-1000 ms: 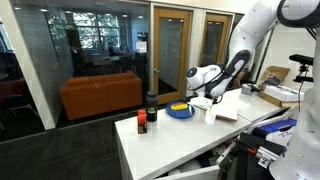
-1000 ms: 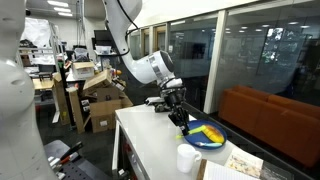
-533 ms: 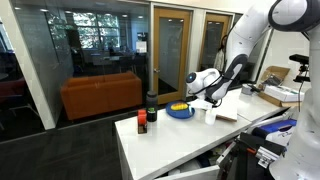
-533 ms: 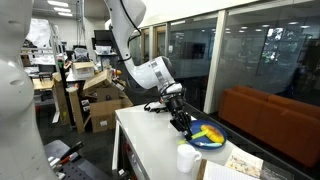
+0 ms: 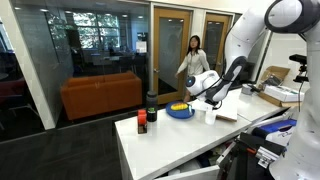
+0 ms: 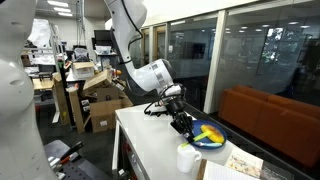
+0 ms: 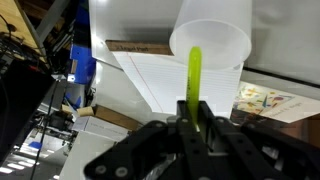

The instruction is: Pick the marker and put it in the cup

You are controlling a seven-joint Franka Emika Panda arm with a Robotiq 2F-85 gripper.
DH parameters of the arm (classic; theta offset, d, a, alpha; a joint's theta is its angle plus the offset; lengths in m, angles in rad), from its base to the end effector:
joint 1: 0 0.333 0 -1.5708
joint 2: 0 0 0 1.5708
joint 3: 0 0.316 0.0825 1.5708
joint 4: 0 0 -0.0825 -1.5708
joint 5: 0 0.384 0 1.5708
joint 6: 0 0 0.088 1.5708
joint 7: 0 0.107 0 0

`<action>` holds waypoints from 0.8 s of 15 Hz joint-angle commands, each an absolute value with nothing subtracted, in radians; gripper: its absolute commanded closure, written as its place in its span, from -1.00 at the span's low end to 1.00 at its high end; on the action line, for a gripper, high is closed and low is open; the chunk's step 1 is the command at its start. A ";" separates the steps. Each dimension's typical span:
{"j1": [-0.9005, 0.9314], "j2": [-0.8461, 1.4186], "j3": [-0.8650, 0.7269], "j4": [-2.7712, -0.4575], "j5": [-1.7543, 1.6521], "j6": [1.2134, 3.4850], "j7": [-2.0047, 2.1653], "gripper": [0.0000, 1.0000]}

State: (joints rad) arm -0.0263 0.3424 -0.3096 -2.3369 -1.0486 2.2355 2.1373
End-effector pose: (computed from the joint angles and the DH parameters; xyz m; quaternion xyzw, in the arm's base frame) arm 0.4410 -0.1898 0.1790 0.6321 -0.6540 0.1607 0.3832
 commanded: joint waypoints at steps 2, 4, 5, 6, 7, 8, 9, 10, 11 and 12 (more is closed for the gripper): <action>-0.047 0.369 -0.268 -2.314 -1.101 2.174 2.200 0.93; -0.046 0.370 -0.260 -2.320 -1.110 2.168 2.209 0.93; -0.044 0.371 -0.256 -2.322 -1.118 2.162 2.217 0.93; -0.040 0.370 -0.252 -2.327 -1.132 2.157 2.228 0.93; -0.039 0.370 -0.246 -2.329 -1.142 2.153 2.236 0.93; -0.037 0.371 -0.241 -2.332 -1.156 2.148 2.250 0.93; -0.037 0.374 -0.236 -2.333 -1.165 2.146 2.257 0.93; -0.039 0.380 -0.232 -2.332 -1.175 2.145 2.264 0.93; -0.045 0.389 -0.230 -2.326 -1.179 2.148 2.264 0.93; -0.051 0.397 -0.230 -2.320 -1.182 2.149 2.262 0.93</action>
State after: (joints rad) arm -0.0253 0.3786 -0.2539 -2.3356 -1.1333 2.1866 2.2198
